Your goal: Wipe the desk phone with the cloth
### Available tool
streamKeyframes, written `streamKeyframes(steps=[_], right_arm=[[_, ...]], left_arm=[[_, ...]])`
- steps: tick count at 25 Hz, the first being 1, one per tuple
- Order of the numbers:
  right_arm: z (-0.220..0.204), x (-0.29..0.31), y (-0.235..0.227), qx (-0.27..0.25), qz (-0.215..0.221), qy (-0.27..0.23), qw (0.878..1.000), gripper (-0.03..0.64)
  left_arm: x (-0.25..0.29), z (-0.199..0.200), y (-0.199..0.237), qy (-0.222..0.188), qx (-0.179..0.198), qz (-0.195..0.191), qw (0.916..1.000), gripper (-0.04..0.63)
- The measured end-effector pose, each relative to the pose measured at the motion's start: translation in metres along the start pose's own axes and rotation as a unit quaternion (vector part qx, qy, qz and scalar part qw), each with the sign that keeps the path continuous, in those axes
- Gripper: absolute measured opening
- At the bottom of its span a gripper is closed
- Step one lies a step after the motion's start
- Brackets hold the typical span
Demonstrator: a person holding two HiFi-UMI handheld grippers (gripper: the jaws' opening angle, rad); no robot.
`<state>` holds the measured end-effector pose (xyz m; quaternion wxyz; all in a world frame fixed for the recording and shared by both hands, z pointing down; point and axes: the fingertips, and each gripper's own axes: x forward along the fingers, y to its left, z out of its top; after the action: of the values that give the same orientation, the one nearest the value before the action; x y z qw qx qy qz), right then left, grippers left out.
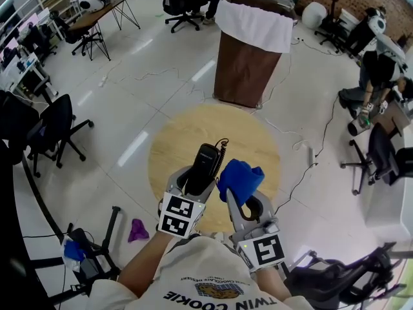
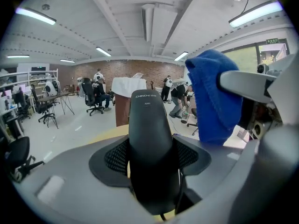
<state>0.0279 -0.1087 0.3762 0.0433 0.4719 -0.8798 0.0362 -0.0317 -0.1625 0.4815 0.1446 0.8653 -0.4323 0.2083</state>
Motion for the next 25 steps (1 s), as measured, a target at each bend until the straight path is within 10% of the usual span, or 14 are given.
streamKeyframes(steps=[13,25], right_arm=[[0.074,0.013,0.034,-0.007,0.094,-0.073,0.993,0.058],[0.046,0.041,0.070,-0.018,0.187,-0.010,0.982,0.058]], left_arm=[[-0.013,0.025,-0.017,-0.035,0.033,-0.002,0.9989,0.264],[-0.023,0.038,-0.029,-0.054,0.071,0.004,0.9960,0.264]])
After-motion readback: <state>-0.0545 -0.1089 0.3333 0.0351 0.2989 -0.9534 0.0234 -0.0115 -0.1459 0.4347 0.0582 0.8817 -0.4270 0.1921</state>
